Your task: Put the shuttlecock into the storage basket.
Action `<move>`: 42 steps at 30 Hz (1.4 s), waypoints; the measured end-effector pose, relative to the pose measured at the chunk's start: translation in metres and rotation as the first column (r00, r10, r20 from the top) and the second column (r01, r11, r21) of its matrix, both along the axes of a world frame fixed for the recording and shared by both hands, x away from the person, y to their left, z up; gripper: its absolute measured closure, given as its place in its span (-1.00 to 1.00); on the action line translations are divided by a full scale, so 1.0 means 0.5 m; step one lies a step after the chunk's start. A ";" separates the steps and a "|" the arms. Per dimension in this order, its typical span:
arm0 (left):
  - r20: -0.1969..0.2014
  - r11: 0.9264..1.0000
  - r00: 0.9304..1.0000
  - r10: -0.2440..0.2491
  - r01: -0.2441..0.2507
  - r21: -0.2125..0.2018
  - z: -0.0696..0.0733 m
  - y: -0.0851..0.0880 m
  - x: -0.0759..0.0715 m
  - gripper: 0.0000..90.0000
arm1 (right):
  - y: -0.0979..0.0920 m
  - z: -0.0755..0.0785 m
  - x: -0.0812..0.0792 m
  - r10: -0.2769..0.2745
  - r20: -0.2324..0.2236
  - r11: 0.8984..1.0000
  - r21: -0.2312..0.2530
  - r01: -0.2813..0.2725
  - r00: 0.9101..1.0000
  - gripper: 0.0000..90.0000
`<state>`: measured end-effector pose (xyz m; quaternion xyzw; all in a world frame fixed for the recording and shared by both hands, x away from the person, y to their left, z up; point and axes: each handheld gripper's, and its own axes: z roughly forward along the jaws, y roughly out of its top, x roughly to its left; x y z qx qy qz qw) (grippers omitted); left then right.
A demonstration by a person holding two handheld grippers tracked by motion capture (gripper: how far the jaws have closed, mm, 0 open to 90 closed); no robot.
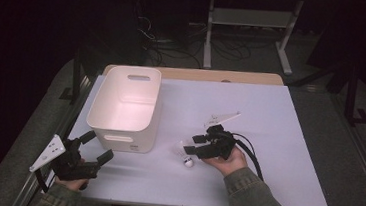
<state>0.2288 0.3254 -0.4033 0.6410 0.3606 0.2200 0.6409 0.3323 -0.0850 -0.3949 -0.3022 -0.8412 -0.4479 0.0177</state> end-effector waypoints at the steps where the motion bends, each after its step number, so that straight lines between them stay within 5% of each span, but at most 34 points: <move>1: 0.000 1.000 1.000 0.000 0.000 0.000 0.000 0.000 0.000 -1.00 | -0.001 0.003 -0.001 -0.011 -0.009 1.000 0.001 0.011 1.000 -0.26; 4: 0.000 1.000 1.000 0.000 0.000 0.000 0.000 0.000 0.000 -1.00 | -0.003 0.006 -0.001 -0.024 -0.009 0.999 -0.024 0.024 1.000 -0.65; 10: 0.001 1.000 1.000 -0.002 0.002 0.011 0.000 0.002 0.000 -1.00 | -0.006 0.010 -0.006 -0.048 -0.017 0.998 -0.047 0.047 0.999 -0.99; 24: 0.001 1.000 1.000 0.000 0.000 -0.005 0.000 -0.001 0.000 -1.00 | -0.018 0.020 -0.009 -0.061 -0.050 0.997 -0.057 0.059 0.997 -1.00; 42: 0.009 1.000 1.000 -0.002 0.001 0.015 0.000 0.003 0.001 -1.00 | 0.014 -0.015 -0.002 -0.063 -0.115 0.987 -0.156 0.044 0.991 -1.00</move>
